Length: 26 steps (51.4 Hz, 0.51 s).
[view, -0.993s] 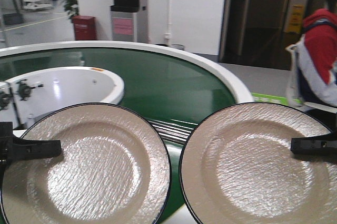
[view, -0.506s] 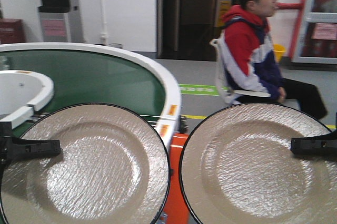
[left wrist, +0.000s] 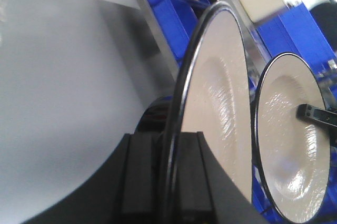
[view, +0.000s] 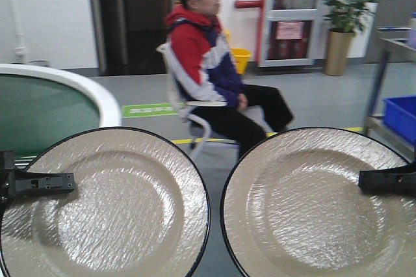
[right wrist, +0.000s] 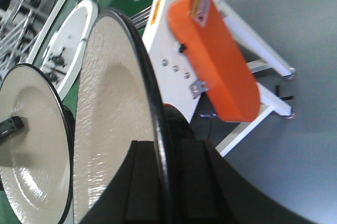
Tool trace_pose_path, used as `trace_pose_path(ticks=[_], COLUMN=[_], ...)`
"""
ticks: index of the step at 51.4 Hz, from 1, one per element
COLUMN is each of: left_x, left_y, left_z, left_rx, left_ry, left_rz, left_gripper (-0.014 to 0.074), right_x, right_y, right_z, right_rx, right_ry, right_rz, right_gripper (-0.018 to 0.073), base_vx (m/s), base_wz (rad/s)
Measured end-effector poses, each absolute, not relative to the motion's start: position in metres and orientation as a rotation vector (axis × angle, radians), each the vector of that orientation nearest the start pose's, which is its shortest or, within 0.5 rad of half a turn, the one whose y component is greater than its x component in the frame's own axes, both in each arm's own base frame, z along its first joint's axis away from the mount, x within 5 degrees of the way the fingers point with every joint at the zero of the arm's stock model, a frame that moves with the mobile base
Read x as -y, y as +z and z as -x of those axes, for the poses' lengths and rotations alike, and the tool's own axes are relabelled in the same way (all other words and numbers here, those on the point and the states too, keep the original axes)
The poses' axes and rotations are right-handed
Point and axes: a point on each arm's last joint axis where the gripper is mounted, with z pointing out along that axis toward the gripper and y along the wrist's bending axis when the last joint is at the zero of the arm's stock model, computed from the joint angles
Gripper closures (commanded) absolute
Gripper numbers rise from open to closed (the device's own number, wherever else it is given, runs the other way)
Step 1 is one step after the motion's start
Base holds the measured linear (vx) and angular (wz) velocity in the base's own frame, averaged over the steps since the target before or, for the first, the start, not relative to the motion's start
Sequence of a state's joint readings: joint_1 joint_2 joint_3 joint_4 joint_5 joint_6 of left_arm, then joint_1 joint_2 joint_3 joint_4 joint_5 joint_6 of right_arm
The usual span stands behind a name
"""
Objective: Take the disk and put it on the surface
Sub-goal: 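Drive the base to the steel table holding both plates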
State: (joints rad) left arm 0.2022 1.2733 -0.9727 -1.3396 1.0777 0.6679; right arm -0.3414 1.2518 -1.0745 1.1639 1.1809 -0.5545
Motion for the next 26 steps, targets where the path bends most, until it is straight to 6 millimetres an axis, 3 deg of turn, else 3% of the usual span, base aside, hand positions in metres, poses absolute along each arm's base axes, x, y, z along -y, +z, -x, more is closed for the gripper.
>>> trace_pose_path(ticks=[14, 26], left_x=[0.0282, 0.0282], left_y=[0.3457, 0.3457], left_z=[-0.2523, -0.2523], left_rx=[-2.092, -2.092], left_ry=[-1.257, -1.258], left_rz=[0.073, 0.073], left_gripper=[0.0605, 0.0605], right_x=[0.0046, 0.0043], right_y=[0.3661, 0.3661], right_z=[-0.2437, -0.2433], right_rx=[-2.172, -2.175], right_ry=[1.108, 1.111], right_rz=[-0.109, -0.105], right_gripper=[0.0568, 0.0568], base_vx=[0.02, 0.09], base_wz=[-0.57, -0.32])
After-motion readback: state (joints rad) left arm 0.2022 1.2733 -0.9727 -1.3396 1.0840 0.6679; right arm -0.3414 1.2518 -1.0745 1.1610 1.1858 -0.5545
